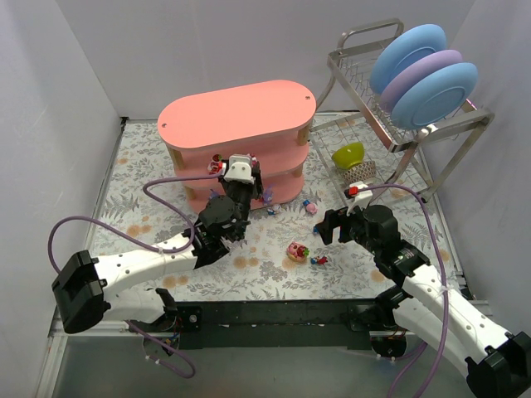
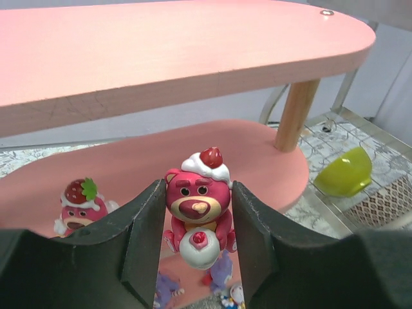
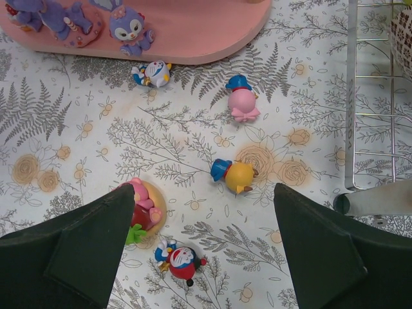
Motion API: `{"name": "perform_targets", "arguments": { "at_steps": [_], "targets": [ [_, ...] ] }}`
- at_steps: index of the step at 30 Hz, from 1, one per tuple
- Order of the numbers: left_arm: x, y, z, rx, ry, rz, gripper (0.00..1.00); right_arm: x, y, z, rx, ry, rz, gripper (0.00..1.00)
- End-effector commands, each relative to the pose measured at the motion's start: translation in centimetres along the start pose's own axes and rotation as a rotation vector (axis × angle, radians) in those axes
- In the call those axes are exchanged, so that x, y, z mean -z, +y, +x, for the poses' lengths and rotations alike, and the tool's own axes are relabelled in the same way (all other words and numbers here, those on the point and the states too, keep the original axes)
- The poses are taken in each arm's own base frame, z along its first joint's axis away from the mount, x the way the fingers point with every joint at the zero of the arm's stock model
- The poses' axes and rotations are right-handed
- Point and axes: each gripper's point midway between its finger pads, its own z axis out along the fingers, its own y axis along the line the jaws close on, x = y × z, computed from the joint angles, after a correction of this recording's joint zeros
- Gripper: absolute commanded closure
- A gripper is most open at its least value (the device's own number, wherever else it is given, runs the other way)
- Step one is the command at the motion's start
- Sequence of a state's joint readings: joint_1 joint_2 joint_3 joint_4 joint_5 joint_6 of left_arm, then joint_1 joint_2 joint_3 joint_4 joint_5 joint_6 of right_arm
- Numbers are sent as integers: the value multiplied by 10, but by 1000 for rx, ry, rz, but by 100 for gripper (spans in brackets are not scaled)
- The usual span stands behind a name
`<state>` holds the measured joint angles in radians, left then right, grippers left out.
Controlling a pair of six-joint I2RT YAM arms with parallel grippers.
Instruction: Place and organize the plastic toys onto the shelf
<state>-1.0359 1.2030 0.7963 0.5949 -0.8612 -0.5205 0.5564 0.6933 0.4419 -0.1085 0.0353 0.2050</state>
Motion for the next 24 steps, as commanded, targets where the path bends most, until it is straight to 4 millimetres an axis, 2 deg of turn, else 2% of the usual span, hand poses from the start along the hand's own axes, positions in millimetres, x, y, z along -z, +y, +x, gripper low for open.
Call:
{"name": "perform_targets", "arguments": {
  "at_steps": [1,15,24],
  "targets": [
    [-13,6,-19,54,-86,-18,98,1,7,-15,12,-49,-35,5],
    [-28,10,14,109,-51,-21,99,2,8,-15,7,-75,-43,4],
    [-44,14,40,64,-27,-51,99,4,19,-15,6,-75,-109,5]
  ]
}}
